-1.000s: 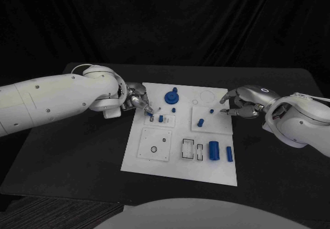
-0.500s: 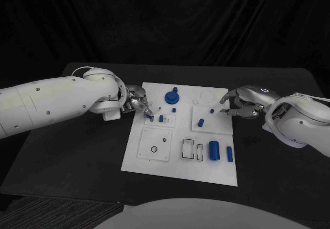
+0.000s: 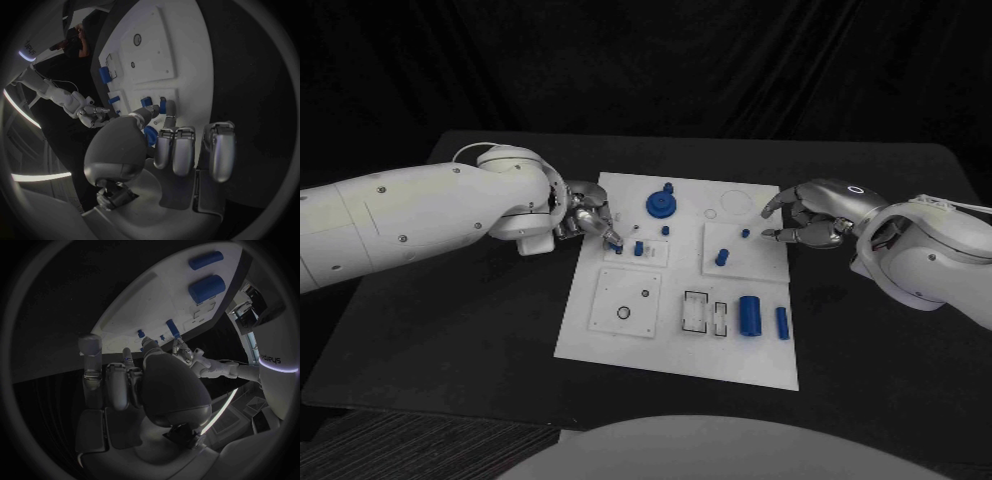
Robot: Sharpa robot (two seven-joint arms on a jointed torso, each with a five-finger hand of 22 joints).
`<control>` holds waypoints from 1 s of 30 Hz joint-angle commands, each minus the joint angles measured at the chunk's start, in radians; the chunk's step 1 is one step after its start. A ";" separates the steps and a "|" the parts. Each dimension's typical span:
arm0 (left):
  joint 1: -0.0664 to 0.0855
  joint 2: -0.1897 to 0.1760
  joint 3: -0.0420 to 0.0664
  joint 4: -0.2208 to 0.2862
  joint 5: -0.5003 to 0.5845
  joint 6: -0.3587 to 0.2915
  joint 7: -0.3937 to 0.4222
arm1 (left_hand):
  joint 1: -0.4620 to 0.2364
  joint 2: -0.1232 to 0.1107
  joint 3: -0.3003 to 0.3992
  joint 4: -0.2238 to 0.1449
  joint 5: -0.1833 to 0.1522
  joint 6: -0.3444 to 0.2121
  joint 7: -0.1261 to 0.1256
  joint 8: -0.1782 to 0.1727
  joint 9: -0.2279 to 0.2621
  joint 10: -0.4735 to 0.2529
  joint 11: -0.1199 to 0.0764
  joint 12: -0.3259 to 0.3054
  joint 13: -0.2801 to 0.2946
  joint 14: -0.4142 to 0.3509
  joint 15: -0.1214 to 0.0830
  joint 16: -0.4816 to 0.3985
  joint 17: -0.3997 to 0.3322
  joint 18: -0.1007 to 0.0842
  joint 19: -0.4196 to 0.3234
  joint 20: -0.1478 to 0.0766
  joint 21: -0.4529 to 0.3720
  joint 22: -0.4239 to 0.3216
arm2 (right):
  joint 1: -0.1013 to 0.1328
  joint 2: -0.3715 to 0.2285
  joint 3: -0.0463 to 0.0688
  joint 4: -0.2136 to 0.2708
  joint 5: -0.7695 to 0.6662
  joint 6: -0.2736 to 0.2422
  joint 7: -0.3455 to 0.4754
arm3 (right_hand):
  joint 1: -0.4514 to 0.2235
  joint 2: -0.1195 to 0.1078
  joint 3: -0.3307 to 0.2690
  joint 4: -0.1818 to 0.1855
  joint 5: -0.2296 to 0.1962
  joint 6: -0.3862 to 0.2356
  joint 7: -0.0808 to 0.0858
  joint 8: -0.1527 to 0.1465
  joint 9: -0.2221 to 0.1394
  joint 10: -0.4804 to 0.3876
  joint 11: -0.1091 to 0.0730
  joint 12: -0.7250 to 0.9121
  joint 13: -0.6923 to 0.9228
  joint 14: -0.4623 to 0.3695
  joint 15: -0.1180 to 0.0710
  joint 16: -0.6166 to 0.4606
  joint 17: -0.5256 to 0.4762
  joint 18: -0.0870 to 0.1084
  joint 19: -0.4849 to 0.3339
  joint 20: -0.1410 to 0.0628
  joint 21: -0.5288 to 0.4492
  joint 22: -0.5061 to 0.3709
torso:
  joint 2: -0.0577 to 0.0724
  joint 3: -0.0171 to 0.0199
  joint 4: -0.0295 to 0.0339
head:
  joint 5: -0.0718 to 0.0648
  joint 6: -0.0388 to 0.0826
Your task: Assemble the parts on the task board
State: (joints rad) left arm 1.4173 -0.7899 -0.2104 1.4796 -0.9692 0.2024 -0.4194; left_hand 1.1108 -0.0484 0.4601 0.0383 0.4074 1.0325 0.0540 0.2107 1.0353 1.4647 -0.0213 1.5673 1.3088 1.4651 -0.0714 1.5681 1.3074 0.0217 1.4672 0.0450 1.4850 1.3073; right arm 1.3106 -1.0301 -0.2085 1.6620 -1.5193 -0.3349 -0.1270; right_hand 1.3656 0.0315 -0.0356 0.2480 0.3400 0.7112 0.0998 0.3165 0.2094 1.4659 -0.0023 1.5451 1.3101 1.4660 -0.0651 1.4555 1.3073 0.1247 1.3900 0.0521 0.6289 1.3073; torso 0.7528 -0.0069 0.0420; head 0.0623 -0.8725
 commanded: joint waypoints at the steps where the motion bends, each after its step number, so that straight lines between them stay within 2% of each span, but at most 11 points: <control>1: -0.006 0.000 -0.002 0.003 0.000 -0.003 0.004 | 0.003 0.009 0.060 -0.052 0.004 0.002 -0.008 0.005 0.001 0.106 0.003 0.004 0.262 0.106 0.007 0.003 0.263 0.003 0.047 0.004 -0.006 0.230 | -0.003 0.000 0.000 0.000 -0.002 0.000 -0.015 | 0.009 -0.002 -0.001 -0.008 0.005 0.007 0.000 -0.007 -0.001 0.061 0.006 -0.004 0.208 0.068 0.006 -0.004 0.148 0.018 -0.008 -0.002 -0.004 0.053 | 0.000 0.0001 0.0000 | 0.000 0.000; 30: -0.017 -0.006 -0.002 0.004 0.000 -0.006 0.004 | 0.003 0.014 0.066 -0.052 0.004 0.001 -0.008 0.006 0.002 0.106 0.003 0.004 0.262 0.106 0.007 0.003 0.263 0.004 0.045 0.004 -0.010 0.229 | -0.007 0.000 0.000 -0.002 0.006 0.008 -0.022 | 0.009 -0.001 -0.001 -0.007 0.006 0.007 0.000 -0.008 -0.002 0.060 0.006 -0.005 0.207 0.067 0.006 -0.006 0.146 0.018 -0.010 -0.002 -0.010 0.051 | 0.000 0.0005 0.0002 | 0.001 0.000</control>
State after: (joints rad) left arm 1.4076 -0.7946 -0.2078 1.4834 -0.9673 0.1920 -0.4115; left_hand 1.1146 -0.0447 0.4673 0.0369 0.4079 1.0340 0.0517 0.2149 1.0359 1.4647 -0.0213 1.5672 1.3088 1.4651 -0.0714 1.5682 1.3074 0.0216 1.4671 0.0450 1.4787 1.3073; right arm 1.3070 -1.0296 -0.2085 1.6596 -1.5139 -0.3322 -0.1290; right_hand 1.3656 0.0315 -0.0356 0.2480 0.3400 0.7111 0.0998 0.3125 0.2084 1.4660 -0.0023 1.5453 1.3103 1.4660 -0.0651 1.4556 1.3073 0.1247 1.3864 0.0485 0.6218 1.3078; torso 0.7527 -0.0069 0.0424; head 0.0631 -0.8725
